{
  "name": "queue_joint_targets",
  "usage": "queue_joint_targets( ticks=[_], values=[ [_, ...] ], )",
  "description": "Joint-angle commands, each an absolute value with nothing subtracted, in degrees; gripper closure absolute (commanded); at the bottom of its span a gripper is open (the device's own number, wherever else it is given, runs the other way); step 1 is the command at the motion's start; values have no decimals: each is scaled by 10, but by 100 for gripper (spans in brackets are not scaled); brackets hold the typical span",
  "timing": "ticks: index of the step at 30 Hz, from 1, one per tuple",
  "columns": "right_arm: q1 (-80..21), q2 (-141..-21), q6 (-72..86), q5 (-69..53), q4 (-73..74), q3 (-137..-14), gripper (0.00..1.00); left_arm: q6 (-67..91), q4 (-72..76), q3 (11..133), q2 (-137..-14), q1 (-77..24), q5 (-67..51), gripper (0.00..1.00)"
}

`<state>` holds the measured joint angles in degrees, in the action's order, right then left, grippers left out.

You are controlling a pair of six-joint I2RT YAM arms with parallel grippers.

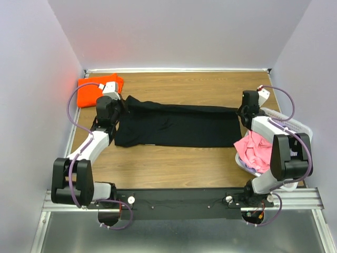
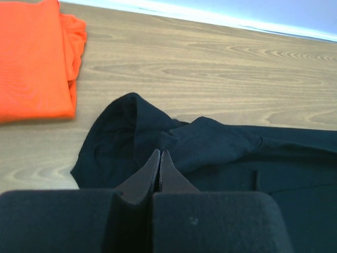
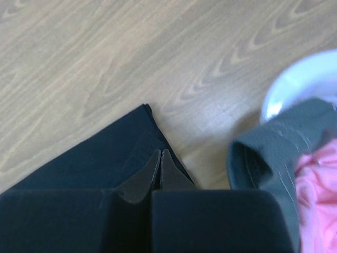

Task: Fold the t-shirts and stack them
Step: Fold the tshirt

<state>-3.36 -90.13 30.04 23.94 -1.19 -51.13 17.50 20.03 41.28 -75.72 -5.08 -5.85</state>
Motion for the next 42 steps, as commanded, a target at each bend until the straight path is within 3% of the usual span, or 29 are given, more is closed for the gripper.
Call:
queue_joint_targets(
  ticks=[1, 2, 3, 4, 8, 9, 11, 14, 19, 26, 42],
  values=[
    [-47, -867, 314, 285, -25, -477, 98, 199, 192, 375, -714, -58, -26, 100],
    [-51, -863, 316, 291, -25, -463, 98, 201, 190, 367, -699, -59, -23, 98],
    [-54, -859, 318, 297, -28, -456, 95, 207, 186, 360, -690, -64, -20, 89],
    [-63, -852, 323, 308, -28, -450, 91, 209, 184, 346, -670, -68, -15, 71],
    [-86, -832, 330, 345, -26, -428, 62, 218, 161, 322, -610, -96, 30, 46],
    [-90, -825, 330, 352, -27, -425, 48, 218, 154, 320, -597, -99, 45, 39],
    [-99, -804, 328, 368, -27, -425, 36, 220, 135, 319, -561, -104, 61, 33],
    [-117, -788, 322, 381, -27, -431, 32, 225, 144, 313, -539, -105, 79, 27],
    [-150, -829, 285, 332, -51, -461, 32, 226, 176, 331, -619, -105, 88, 26],
    [-150, -938, 272, 165, -96, -511, 32, 220, 214, 402, -780, -105, 66, 25],
    [-135, -1127, 285, 127, -92, -634, 32, 225, 207, 518, -935, -61, 41, 23]
  ],
)
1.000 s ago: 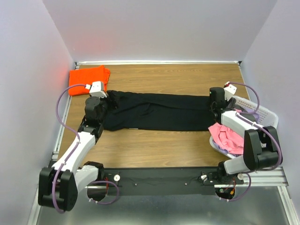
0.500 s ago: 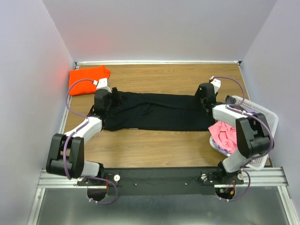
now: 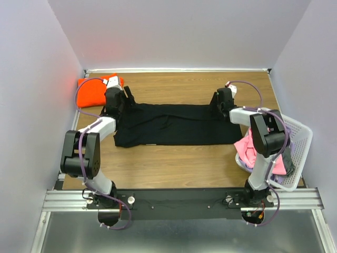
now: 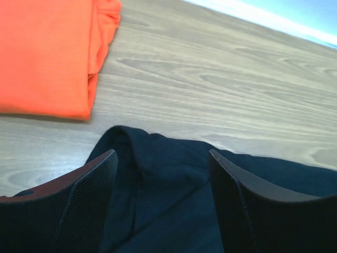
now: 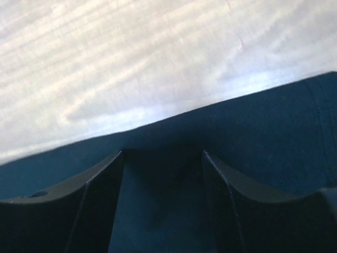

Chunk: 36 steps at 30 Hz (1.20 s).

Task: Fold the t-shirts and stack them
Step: Fold the tshirt

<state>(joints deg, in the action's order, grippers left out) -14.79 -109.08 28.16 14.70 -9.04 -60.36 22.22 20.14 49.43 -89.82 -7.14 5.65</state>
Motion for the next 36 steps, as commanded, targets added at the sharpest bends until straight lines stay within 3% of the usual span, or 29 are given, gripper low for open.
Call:
queue_joint_targets(
  ticks=[1, 10, 15, 27, 36],
  values=[
    [-131, -1133, 285, 126, -90, -640, 32, 226, 206, 525, -944, -59, 37, 23],
    [-122, -1170, 231, 90, -62, -727, 32, 221, 207, 570, -976, -55, 21, 23],
    [-190, -1147, 191, 98, -59, -750, 32, 218, 210, 544, -938, -55, 48, 22],
    [-309, -1235, 172, -115, -86, -873, 34, 246, 281, 417, -818, -55, 70, 21],
    [-338, -1330, 169, -192, -102, -969, 44, 250, 285, 388, -795, -55, 49, 21]
  ],
)
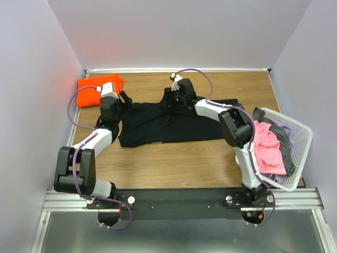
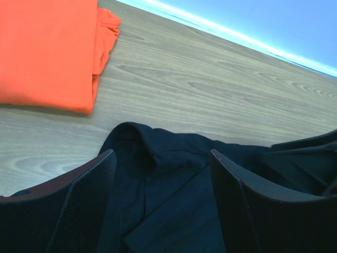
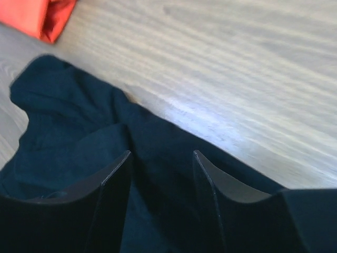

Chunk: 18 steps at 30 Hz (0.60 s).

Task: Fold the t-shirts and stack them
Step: Fold the tshirt

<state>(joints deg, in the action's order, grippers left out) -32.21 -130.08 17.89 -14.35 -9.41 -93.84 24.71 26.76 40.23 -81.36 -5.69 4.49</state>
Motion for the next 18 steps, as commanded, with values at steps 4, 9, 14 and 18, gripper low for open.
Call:
queue_joint_targets(
  ticks=[4, 9, 14, 18],
  values=[
    [-346, -1346, 167, -197, -99, -983, 45, 249, 287, 391, -797, -55, 39, 21],
    [-353, -1345, 168, -202, -96, -972, 46, 249, 293, 393, -810, -55, 36, 21],
    [-360, -1337, 165, -204, -96, -957, 47, 248, 294, 396, -819, -56, 29, 21],
    [-366, -1331, 163, -202, -96, -946, 47, 248, 294, 396, -818, -55, 32, 21]
  ],
)
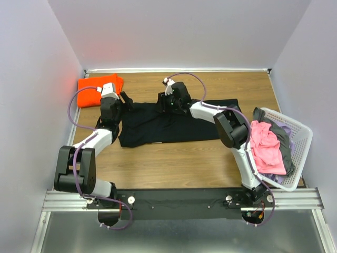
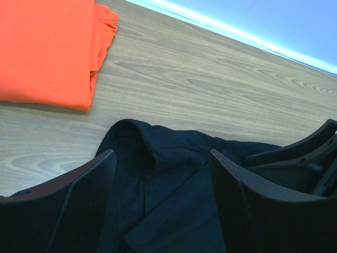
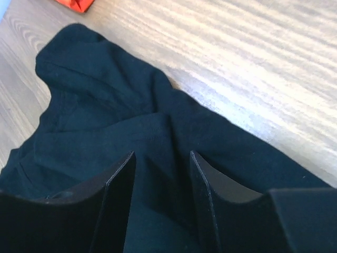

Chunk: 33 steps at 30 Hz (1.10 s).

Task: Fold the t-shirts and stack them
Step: Fold the tshirt

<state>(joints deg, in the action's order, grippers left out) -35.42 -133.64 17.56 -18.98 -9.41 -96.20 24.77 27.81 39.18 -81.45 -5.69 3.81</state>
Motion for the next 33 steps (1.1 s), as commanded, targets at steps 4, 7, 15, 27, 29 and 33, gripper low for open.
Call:
queue_joint_targets(
  ticks=[4, 7, 15, 27, 29, 33],
  values=[
    [-369, -1330, 160, -206, -96, -943, 48, 247, 294, 396, -824, -55, 31, 21],
    [-371, -1322, 158, -206, -96, -938, 50, 248, 294, 396, -826, -55, 29, 21],
    [-381, -1304, 144, -182, -97, -925, 75, 247, 294, 397, -831, -55, 25, 21],
    [-394, -1245, 113, -155, -119, -861, 87, 248, 291, 396, -830, -55, 19, 21],
    [-395, -1236, 112, -153, -131, -845, 87, 249, 291, 396, -831, -55, 19, 21],
    [-397, -1220, 104, -150, -141, -815, 87, 250, 291, 396, -834, -55, 17, 21]
  ],
)
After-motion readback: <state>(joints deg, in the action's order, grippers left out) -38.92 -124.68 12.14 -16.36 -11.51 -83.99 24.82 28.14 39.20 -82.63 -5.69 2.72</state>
